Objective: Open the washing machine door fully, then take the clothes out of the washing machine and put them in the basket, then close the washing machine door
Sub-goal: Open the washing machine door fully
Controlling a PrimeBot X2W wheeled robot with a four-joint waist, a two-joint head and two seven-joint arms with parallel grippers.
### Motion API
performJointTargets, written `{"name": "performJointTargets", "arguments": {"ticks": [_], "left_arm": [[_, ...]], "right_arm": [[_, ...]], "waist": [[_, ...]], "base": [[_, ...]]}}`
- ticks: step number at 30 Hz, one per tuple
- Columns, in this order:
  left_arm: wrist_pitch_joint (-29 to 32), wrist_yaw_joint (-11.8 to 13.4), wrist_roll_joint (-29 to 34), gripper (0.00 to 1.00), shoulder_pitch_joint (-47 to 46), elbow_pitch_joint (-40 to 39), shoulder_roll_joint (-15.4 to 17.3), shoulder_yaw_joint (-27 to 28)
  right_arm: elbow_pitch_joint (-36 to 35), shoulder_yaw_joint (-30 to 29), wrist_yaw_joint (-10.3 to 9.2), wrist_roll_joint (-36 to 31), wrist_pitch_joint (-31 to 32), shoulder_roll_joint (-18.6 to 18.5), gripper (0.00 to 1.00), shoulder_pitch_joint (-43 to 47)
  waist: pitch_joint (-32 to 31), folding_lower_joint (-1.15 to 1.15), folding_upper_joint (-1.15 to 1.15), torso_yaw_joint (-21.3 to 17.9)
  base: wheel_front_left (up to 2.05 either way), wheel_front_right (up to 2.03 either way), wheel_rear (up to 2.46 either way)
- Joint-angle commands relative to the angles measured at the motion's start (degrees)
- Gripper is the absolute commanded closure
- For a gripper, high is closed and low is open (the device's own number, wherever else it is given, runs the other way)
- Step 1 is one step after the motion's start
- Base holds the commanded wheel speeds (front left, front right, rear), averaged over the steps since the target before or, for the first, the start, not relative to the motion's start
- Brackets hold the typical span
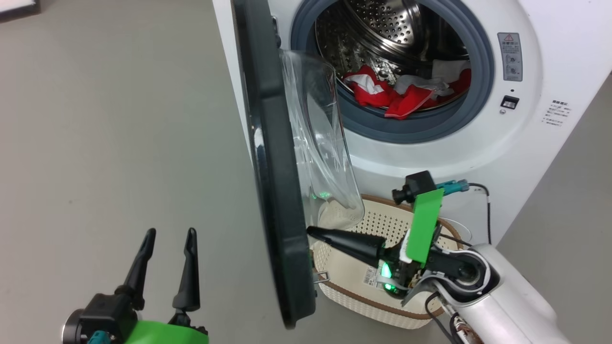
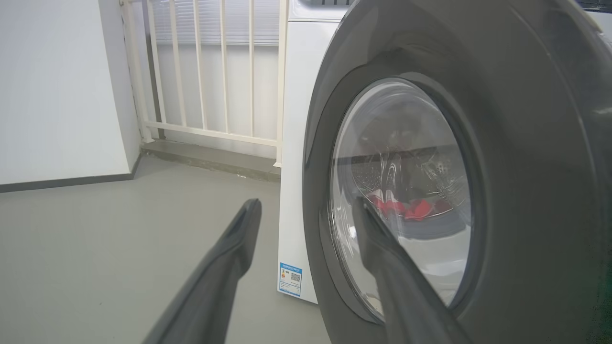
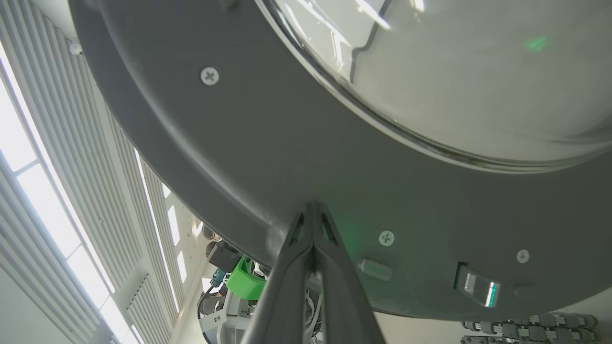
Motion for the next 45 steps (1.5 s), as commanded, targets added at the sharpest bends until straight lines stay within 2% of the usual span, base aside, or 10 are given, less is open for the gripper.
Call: {"name": "performJointTargets", "arguments": {"ticks": [1, 14, 27, 28, 29, 30, 31, 33, 34, 45], "left_arm": [[-0.5, -0.1, 0.5, 0.00, -0.8, -1.8, 0.6, 2.3], [-0.5, 1.3, -0.2, 0.00, 0.8, -4.8, 0.6, 3.7], [-0.5, 1.2, 0.2, 0.00, 1.2, -4.3, 0.6, 3.4], [-0.5, 1.1, 0.3, 0.00, 1.2, -4.1, 0.6, 3.3], [-0.5, 1.0, 0.3, 0.00, 1.2, -4.0, 0.6, 3.2], [-0.5, 0.9, 0.3, 0.00, 1.2, -3.8, 0.6, 3.2], [-0.5, 0.8, 0.4, 0.00, 1.1, -3.7, 0.6, 3.1], [-0.5, 0.5, 0.5, 0.00, 1.0, -3.3, 0.6, 3.0], [-0.5, 0.4, 0.5, 0.00, 0.9, -3.1, 0.6, 3.0], [-0.5, -0.5, 1.5, 0.00, 0.5, -1.3, 0.6, 2.6]], "right_arm": [[-1.1, 1.6, 0.44, 0.6, -0.5, 1.2, 1.00, -1.7], [1.6, 8.6, 0.44, 4.3, -2.6, 1.2, 1.00, -6.7], [2.2, 8.9, 0.44, 3.2, -4.2, 1.2, 0.98, -6.0], [2.4, 8.1, 0.44, 0.5, -5.5, 1.2, 0.65, -5.9], [2.2, 7.8, 0.44, -1.6, -6.4, 0.9, 0.52, -5.8], [1.7, 7.6, 0.44, -3.9, -7.5, 0.3, 0.30, -5.6], [1.4, 7.7, 0.44, -6.5, -9.0, -0.4, 0.16, -5.4], [0.5, 8.2, 0.44, -11.5, -12.7, -1.8, 0.04, -4.7], [0.0, 8.5, 0.44, -13.7, -14.6, -2.4, 0.00, -4.2], [0.3, 17.7, 0.44, -34.7, -40.4, -11.5, 0.00, -1.0]], "waist": [[0.1, 0.00, 0.00, 0.4], [1.8, 0.00, 0.00, 1.4], [0.3, 0.00, 0.00, 0.8], [0.0, 0.00, 0.00, 0.6], [-0.1, 0.00, 0.00, 0.5], [-0.2, 0.00, 0.00, 0.4], [-0.3, 0.00, 0.00, 0.4], [-0.5, 0.00, 0.00, 0.2], [-0.7, 0.00, 0.00, 0.1], [-1.9, 0.00, 0.00, -0.6]], "base": [[0.00, 0.00, 0.00], [0.00, 0.00, 0.00], [0.00, 0.00, 0.00], [0.00, 0.00, 0.00], [0.00, 0.00, 0.00], [0.00, 0.00, 0.00], [0.00, 0.00, 0.00], [0.00, 0.00, 0.00], [0.00, 0.00, 0.00], [0.00, 0.00, 0.00]]}}
